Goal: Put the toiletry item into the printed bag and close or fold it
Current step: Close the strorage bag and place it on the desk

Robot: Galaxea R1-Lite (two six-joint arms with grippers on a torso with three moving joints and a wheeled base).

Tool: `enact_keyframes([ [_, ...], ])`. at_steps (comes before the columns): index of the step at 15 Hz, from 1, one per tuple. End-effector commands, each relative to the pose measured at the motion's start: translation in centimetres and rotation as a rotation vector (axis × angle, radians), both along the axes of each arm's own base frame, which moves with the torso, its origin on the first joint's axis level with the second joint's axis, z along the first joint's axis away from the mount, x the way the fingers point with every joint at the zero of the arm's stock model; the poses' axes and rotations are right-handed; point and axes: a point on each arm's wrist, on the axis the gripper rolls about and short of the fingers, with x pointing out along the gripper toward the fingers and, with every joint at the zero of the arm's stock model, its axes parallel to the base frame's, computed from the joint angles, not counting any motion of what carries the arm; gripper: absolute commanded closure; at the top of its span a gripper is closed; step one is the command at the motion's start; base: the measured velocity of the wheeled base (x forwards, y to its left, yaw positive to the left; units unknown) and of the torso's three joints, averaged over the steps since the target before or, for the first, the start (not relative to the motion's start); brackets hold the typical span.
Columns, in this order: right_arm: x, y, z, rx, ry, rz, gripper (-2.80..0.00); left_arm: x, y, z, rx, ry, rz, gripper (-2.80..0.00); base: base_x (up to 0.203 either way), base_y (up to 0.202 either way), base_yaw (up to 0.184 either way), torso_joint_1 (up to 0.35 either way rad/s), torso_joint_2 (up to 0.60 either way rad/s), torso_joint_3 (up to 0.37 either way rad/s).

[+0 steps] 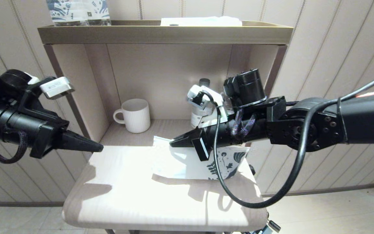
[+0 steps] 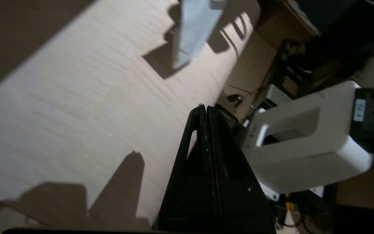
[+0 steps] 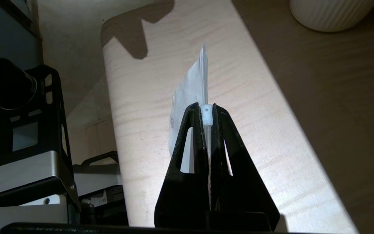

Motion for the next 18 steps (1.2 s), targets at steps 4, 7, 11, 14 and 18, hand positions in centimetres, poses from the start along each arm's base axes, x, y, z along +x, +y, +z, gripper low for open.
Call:
enact_keyframes([
  [4, -0.1, 0.4, 0.0, 0.002, -0.004, 0.012, 0.0, 0.2, 2.9, -0.6, -0.012, -0.184, 0.135, 0.0, 0.0, 0.0, 0.0, 0.0, 0.0, 0.0],
  [7, -0.2, 0.5, 0.3, 0.006, -0.007, 0.015, 0.0, 1.1, 2.9, -0.3, -0.034, -0.203, 0.305, 0.0, 0.0, 0.0, 0.0, 0.0, 0.0, 0.0],
  [11, -0.7, 0.8, 0.6, 0.008, -0.011, 0.029, 0.0, 0.0, 0.0, -1.4, -0.072, -0.347, 0.407, 0.0, 0.0, 0.0, 0.0, 0.0, 0.0, 0.0],
  [14, -0.9, 1.2, 0.9, 0.014, -0.017, 0.037, 0.0, -2.5, -2.7, -0.9, -0.102, -0.388, 0.328, 0.0, 0.0, 0.0, 0.0, 0.0, 0.0, 0.0],
  [18, -1.5, 2.0, 1.4, 0.012, -0.015, 0.051, 0.0, -2.3, -4.2, -2.3, -0.087, -0.348, 0.279, 0.0, 0.0, 0.0, 0.0, 0.0, 0.0, 0.0],
])
